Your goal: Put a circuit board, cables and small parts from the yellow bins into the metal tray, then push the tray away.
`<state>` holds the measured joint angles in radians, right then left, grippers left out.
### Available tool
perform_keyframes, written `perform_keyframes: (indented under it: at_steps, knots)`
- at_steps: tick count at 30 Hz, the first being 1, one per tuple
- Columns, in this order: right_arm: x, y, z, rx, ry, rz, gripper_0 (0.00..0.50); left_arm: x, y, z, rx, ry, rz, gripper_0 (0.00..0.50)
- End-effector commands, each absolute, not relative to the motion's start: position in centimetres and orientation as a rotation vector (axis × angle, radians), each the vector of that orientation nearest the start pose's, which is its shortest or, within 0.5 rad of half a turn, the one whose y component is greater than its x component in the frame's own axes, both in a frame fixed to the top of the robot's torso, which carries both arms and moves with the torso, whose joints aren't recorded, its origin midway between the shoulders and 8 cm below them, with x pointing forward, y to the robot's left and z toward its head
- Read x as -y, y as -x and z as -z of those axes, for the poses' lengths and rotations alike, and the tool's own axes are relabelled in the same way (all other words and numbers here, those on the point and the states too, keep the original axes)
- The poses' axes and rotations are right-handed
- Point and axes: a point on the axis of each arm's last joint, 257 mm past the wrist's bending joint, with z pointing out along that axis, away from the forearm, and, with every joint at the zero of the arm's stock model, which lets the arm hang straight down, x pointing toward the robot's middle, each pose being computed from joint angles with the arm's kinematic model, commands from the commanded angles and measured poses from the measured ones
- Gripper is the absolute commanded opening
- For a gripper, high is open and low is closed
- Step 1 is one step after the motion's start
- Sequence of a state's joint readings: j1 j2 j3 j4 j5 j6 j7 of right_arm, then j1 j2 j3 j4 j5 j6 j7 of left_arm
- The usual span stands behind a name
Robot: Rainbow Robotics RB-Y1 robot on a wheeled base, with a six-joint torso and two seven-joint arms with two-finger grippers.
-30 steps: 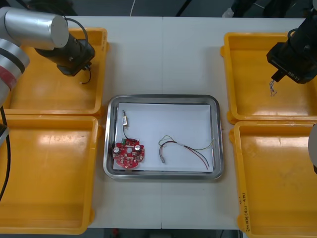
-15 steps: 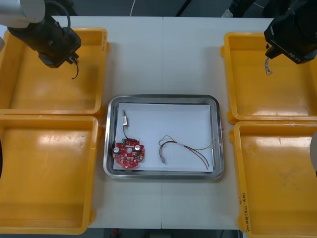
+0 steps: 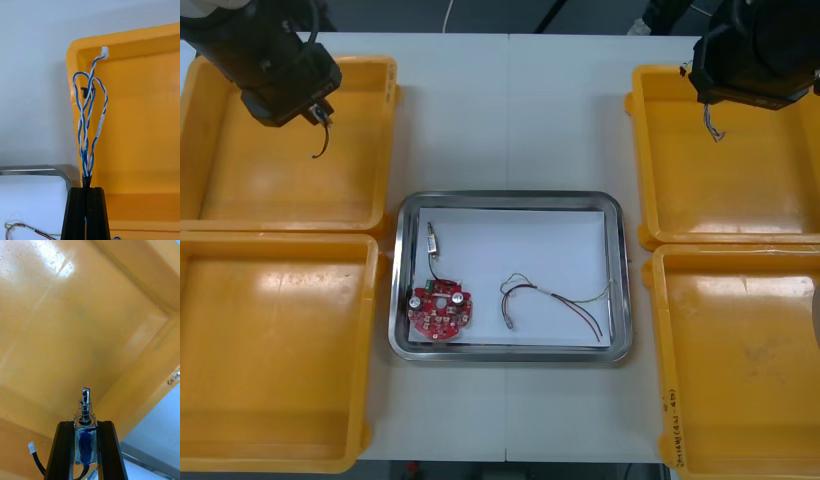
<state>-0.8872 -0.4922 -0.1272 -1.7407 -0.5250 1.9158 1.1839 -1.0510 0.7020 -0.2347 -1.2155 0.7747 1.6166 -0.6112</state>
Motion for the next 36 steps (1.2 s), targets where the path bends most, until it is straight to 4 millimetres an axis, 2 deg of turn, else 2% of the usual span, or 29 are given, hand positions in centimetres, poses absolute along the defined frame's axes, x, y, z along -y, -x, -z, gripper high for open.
perform_keyframes:
  at_steps: [1,10,17,21,29,36]
  knots:
    - [22.7,-53.2,2.9,-2.416,0.227,-0.024,0.0,-27.7,-58.9,4.5,-2.464,0.811,0.309,0.0]
    - [16.8,-51.3,3.7,-2.295,0.787,0.118,0.0,-26.1,-56.5,5.5,-2.482,0.735,0.283,0.001]
    - [12.5,-49.9,4.6,-2.185,1.075,0.122,0.0,-25.2,-55.5,5.7,-2.482,0.691,0.277,0.0]
    - [11.1,-49.4,5.5,-2.143,1.193,0.163,0.0,-25.2,-55.2,6.0,-2.48,0.692,0.279,0.001]
    - [9.1,-47.7,10.4,-2.105,1.446,0.253,0.0,-25.1,-55.1,6.1,-2.482,0.697,0.284,0.001]
    - [9.0,-45.7,15.2,-2.092,1.632,0.265,0.0,-25.0,-55.0,6.1,-2.485,0.697,0.284,0.002]
